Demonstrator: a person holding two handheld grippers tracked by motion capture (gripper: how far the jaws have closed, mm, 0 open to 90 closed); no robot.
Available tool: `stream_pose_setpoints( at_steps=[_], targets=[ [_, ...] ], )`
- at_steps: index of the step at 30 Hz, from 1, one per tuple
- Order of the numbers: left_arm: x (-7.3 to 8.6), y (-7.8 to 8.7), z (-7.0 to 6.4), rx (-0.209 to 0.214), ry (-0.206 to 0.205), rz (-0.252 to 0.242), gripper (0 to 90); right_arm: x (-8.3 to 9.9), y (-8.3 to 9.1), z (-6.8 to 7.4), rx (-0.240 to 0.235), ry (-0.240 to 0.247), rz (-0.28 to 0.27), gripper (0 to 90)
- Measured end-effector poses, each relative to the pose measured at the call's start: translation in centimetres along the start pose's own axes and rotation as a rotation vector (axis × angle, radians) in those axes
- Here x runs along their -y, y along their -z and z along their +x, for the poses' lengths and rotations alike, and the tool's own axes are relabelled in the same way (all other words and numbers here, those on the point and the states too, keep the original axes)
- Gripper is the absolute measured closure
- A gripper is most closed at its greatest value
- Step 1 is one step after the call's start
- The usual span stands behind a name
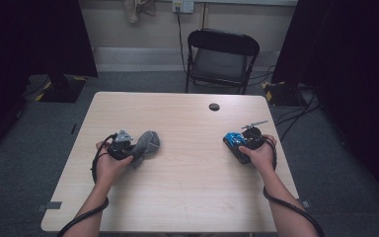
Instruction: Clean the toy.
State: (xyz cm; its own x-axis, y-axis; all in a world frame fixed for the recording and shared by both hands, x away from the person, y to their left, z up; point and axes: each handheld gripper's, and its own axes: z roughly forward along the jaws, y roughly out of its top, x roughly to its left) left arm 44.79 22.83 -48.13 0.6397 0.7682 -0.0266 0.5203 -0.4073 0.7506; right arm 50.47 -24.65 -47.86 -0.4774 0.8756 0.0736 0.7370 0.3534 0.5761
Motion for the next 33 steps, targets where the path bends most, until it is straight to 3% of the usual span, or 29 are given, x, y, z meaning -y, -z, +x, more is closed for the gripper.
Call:
stream_pose_setpoints(
  at_steps=[22, 29, 33],
  targets=[
    [-0.02, -0.16, 0.03, -0.004, 0.009, -0.008, 65.2, 0.44, -0.52, -0.10, -0.006, 0.036, -0.048, 25.7],
    [0.00, -0.31, -0.01, -0.011, 0.022, -0.023, 56.5, 0.42, -0.51, -0.22, -0.010, 0.060, -0.044, 24.5],
    [-0.07, -0.41, 0.08, -0.023, 0.020, -0.030, 42.0, 0.47, -0.47, -0.28, -0.011, 0.061, -0.044, 23.0]
  ],
)
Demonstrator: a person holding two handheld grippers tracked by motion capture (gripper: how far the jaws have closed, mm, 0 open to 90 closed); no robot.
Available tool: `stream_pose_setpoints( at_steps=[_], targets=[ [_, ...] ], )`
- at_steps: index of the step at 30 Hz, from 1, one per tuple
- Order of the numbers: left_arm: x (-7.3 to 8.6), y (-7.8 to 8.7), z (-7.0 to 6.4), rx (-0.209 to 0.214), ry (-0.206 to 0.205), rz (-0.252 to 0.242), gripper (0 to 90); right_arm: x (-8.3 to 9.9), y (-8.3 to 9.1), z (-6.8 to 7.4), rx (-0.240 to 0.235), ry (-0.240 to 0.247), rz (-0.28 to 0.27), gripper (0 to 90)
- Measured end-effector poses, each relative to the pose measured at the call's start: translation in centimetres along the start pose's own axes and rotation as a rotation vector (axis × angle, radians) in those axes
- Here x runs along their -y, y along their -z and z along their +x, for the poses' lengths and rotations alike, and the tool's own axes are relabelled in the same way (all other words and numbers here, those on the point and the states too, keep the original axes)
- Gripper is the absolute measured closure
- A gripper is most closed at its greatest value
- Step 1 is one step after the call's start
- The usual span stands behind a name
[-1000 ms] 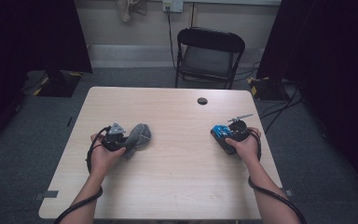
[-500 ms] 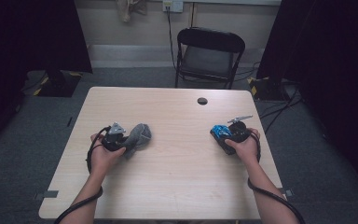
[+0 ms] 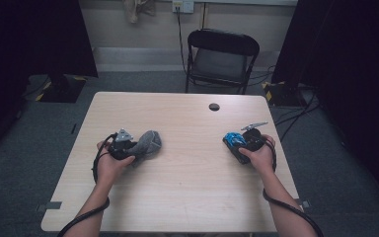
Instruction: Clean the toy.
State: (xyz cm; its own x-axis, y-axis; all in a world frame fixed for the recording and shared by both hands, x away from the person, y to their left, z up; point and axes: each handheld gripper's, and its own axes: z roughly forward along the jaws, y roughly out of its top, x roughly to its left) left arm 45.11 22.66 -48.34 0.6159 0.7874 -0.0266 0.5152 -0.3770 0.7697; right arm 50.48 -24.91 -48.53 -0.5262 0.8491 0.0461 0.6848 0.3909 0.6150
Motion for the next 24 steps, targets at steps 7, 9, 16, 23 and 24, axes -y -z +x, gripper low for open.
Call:
stream_pose_setpoints(
  at_steps=[7, 9, 16, 23, 24],
  targets=[
    [-0.3, 0.0, 0.0, -0.017, 0.007, -0.004, 28.5, -0.1, 0.1, 0.1, 0.016, 0.030, 0.007, 20.4],
    [-0.3, 0.0, 0.0, -0.016, 0.009, -0.009, 27.5, -0.1, 0.2, 0.1, 0.016, 0.032, 0.005, 19.6],
    [-0.8, 0.3, 0.0, -0.015, 0.027, 0.002, 21.8, -0.7, 0.9, -0.2, 0.011, 0.005, -0.017, 15.7],
    [-1.6, 0.7, -0.3, -0.007, 0.031, -0.003, 19.0, -0.8, 1.7, -0.3, -0.010, -0.002, -0.036, 15.1],
    [-1.6, 0.8, -0.3, -0.004, 0.028, 0.000, 18.1, -0.8, 1.8, -0.2, -0.014, 0.001, -0.035, 14.8]
  ],
)
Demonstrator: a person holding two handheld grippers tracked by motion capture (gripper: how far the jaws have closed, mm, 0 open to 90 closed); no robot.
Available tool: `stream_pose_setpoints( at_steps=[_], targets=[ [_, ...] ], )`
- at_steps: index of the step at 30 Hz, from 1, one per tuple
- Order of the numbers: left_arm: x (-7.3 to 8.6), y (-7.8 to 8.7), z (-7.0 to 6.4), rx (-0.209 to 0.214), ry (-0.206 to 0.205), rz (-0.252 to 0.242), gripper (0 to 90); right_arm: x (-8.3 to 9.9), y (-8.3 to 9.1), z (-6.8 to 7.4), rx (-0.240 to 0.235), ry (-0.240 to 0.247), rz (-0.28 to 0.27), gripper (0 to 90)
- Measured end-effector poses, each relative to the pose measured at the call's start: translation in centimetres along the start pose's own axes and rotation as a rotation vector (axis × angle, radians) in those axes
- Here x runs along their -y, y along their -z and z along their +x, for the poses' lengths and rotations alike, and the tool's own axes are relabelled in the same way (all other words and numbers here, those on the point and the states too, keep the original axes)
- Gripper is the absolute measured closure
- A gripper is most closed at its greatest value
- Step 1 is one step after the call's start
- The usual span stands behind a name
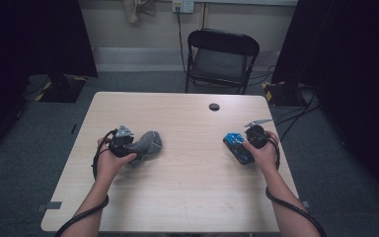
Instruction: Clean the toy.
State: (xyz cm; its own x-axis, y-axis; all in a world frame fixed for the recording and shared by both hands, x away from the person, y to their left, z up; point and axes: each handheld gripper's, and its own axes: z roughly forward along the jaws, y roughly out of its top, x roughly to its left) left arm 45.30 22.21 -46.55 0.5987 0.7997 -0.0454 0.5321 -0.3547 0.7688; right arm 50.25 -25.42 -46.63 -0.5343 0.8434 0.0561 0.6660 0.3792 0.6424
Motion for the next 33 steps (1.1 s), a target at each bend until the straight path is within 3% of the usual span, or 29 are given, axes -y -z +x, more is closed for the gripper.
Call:
stream_pose_setpoints(
  at_steps=[12, 23, 30, 33],
  targets=[
    [-0.9, 1.4, -0.1, 0.005, -0.005, -0.017, 17.2, -0.3, 1.5, 1.0, -0.009, 0.020, -0.004, 14.9],
    [-1.0, 2.9, -0.6, 0.048, -0.007, -0.007, 16.2, -0.1, 3.3, 1.9, -0.023, 0.033, -0.017, 14.9],
    [-1.1, 3.1, -1.0, 0.044, -0.013, -0.009, 15.9, 0.2, 3.9, 2.3, -0.037, 0.043, -0.018, 14.9],
    [-1.0, 3.3, -1.3, 0.062, -0.023, -0.006, 15.9, 0.3, 4.0, 2.4, -0.046, 0.042, -0.026, 14.9]
  ],
)
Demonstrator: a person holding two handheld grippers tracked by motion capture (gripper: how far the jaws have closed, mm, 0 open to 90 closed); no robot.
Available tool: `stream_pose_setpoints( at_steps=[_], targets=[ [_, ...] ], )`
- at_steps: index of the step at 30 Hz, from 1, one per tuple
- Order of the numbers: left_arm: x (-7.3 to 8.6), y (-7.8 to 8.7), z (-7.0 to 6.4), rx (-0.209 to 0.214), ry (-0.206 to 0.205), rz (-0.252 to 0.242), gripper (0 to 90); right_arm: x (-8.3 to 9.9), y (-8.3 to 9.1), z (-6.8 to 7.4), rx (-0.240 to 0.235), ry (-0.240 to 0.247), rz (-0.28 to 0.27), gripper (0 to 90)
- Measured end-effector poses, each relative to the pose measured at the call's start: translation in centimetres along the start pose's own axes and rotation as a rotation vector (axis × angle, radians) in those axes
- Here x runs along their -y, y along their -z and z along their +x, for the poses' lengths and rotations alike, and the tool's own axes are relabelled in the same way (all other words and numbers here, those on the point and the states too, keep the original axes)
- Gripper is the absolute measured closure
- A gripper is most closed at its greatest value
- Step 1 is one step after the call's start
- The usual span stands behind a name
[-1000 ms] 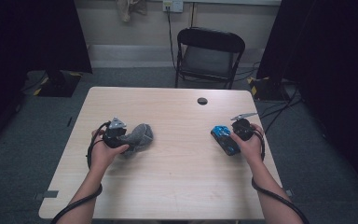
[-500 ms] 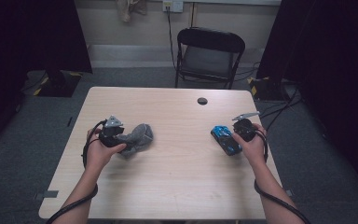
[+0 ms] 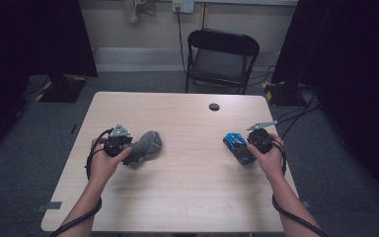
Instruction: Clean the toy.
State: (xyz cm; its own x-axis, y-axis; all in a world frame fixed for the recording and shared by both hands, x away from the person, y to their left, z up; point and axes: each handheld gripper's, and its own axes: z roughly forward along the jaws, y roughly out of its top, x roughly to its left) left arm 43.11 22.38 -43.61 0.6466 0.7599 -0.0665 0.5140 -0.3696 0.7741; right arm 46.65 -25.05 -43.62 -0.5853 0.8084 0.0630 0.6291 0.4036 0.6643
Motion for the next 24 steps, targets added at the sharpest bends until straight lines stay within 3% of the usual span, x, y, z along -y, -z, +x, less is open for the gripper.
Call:
stream_pose_setpoints(
  at_steps=[12, 24],
  targets=[
    [0.4, 0.4, -0.9, 0.044, -0.019, 0.001, 15.9, 0.9, 0.8, 1.6, -0.044, 0.033, -0.011, 14.9],
    [1.0, 0.2, -2.4, 0.081, -0.036, -0.010, 15.9, 1.7, 0.8, 3.1, -0.056, 0.057, -0.040, 15.7]
  ],
)
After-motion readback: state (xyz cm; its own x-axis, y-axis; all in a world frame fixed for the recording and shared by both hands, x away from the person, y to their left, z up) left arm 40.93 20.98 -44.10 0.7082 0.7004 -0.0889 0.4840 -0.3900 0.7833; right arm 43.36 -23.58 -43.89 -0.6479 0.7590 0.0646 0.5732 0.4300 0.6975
